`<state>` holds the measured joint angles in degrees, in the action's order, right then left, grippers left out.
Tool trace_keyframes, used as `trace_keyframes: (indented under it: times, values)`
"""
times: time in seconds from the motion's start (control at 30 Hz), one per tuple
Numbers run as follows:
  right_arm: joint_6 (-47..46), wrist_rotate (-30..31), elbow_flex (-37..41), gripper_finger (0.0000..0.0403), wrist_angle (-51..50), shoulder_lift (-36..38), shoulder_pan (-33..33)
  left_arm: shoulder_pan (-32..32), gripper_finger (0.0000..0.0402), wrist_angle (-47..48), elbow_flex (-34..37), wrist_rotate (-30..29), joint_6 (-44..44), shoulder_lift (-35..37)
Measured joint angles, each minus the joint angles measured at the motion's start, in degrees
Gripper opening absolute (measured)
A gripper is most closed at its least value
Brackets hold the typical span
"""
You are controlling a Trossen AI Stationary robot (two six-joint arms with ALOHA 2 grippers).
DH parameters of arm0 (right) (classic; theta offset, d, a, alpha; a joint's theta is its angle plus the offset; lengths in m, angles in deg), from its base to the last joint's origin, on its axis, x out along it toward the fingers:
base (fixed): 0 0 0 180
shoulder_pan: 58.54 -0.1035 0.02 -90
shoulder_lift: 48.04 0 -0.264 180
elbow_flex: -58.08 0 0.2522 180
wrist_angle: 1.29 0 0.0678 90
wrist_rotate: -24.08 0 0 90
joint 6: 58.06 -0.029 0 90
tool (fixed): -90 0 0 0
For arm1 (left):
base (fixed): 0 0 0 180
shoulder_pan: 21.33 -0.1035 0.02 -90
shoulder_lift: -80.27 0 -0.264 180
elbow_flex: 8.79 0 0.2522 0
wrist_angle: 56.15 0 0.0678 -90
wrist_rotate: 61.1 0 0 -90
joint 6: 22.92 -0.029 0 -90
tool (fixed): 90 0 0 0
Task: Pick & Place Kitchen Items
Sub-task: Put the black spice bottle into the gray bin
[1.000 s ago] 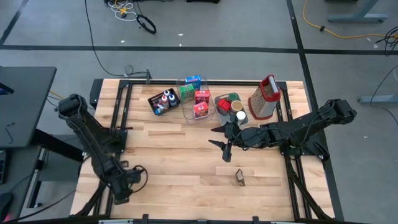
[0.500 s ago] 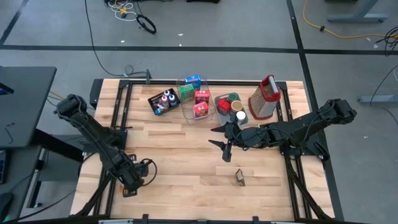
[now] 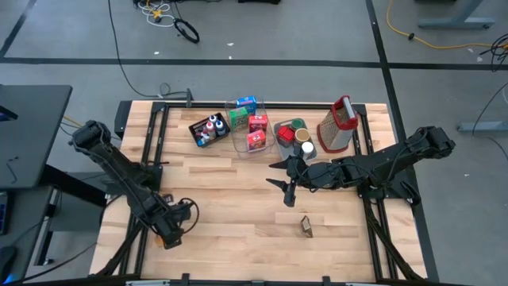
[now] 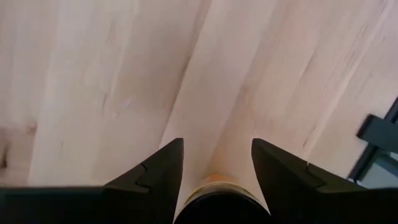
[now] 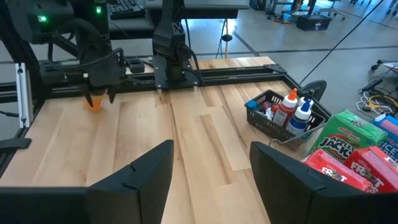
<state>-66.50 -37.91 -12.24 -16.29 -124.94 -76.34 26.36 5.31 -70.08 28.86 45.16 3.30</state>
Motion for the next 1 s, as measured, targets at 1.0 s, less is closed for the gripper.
trace_keyframes:
  times: [1.0]
  values:
    - [5.3,0.0,0.0,0.0221,2.6,0.0,5.2,-6.3,0.0146,3.2,-9.0,-39.2,-4.8,0.1]
